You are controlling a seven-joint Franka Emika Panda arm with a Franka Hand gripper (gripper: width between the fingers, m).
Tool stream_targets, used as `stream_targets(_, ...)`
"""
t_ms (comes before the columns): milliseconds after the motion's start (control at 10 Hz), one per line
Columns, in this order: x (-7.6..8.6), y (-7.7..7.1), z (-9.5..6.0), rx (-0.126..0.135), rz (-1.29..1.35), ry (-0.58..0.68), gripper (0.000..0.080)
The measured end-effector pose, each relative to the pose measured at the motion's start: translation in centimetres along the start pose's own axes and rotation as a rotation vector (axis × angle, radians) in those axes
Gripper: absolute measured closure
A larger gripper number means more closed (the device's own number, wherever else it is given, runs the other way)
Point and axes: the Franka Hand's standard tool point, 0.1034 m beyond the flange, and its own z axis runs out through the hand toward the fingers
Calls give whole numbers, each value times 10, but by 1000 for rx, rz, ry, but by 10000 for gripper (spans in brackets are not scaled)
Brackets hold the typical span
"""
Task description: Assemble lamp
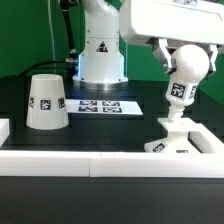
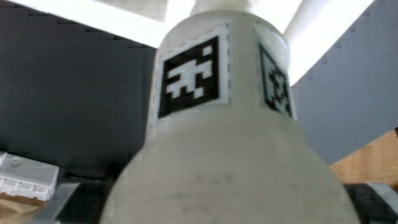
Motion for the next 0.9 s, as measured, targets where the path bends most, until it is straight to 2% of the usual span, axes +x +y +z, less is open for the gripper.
stream_targets(200,-1,3,-1,-10,2,13,220)
stream_targets(500,0,-2,2,-3,1,11,220)
stream_targets(700,-1,2,6,-7,2,12,220)
stream_targets(900,1,9,7,-32,8,49,220)
